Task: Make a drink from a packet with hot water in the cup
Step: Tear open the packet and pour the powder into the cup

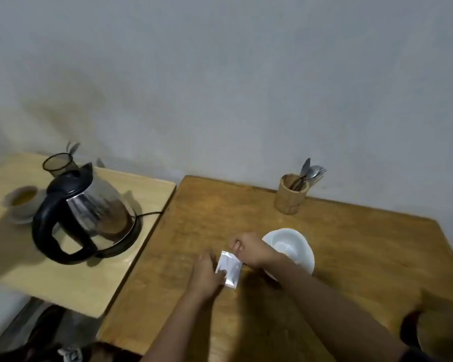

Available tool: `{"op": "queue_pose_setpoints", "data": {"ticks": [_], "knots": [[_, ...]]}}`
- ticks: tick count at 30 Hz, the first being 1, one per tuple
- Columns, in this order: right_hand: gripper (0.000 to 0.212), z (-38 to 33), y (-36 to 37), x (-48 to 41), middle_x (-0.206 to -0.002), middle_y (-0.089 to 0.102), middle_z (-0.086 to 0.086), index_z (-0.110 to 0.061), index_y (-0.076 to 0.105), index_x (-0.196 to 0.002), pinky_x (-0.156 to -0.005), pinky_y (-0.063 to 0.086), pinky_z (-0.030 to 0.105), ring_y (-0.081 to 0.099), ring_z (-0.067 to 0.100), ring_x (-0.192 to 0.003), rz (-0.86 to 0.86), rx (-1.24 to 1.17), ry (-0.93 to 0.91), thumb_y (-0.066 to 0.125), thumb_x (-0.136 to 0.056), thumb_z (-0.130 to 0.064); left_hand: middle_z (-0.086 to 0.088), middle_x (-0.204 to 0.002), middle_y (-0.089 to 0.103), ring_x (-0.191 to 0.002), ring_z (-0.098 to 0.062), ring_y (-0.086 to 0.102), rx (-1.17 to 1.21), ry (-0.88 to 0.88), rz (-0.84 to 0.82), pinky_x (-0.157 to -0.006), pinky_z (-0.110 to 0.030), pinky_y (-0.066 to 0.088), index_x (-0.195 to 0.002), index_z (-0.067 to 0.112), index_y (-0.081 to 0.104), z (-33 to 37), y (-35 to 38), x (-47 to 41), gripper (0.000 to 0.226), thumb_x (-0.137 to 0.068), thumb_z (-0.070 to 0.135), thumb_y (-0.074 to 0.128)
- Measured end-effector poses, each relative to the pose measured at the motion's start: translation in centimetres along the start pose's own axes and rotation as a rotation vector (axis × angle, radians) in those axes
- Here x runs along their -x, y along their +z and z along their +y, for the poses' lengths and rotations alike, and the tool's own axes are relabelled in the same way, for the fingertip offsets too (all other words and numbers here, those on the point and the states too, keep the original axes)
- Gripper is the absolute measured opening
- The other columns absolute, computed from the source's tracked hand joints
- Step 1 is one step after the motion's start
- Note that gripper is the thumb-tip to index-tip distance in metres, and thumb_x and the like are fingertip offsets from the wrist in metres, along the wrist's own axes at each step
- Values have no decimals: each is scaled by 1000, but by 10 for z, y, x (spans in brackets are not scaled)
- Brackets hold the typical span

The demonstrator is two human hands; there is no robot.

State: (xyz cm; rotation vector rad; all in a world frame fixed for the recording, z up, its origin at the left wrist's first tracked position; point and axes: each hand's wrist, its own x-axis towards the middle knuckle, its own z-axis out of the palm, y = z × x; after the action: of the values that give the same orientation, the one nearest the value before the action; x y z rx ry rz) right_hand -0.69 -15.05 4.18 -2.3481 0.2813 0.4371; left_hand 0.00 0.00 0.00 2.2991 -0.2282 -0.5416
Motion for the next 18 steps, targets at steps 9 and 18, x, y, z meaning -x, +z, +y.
{"op": "queue_pose_setpoints", "data": {"ticks": [9, 18], "knots": [[49, 0, 36, -19, -142, 40, 20, -3, 43, -131, -107, 35, 43, 40, 37, -130, -128, 249, 193, 57, -86, -16, -18, -98, 61, -94, -34, 58, 65, -53, 49, -80, -44, 48, -84, 12, 48, -15, 18, -3, 26, -71, 25, 67], [22, -9, 28, -15, -124, 53, 18, -1, 54, -110, -72, 42, 26, 51, 29, -114, -133, 326, 118, 50, -91, -11, -7, -81, 48, -78, -27, 50, 101, -13, -38, -68, -32, 37, -59, 24, 39, -20, 10, -9, 36, -68, 10, 71]]}}
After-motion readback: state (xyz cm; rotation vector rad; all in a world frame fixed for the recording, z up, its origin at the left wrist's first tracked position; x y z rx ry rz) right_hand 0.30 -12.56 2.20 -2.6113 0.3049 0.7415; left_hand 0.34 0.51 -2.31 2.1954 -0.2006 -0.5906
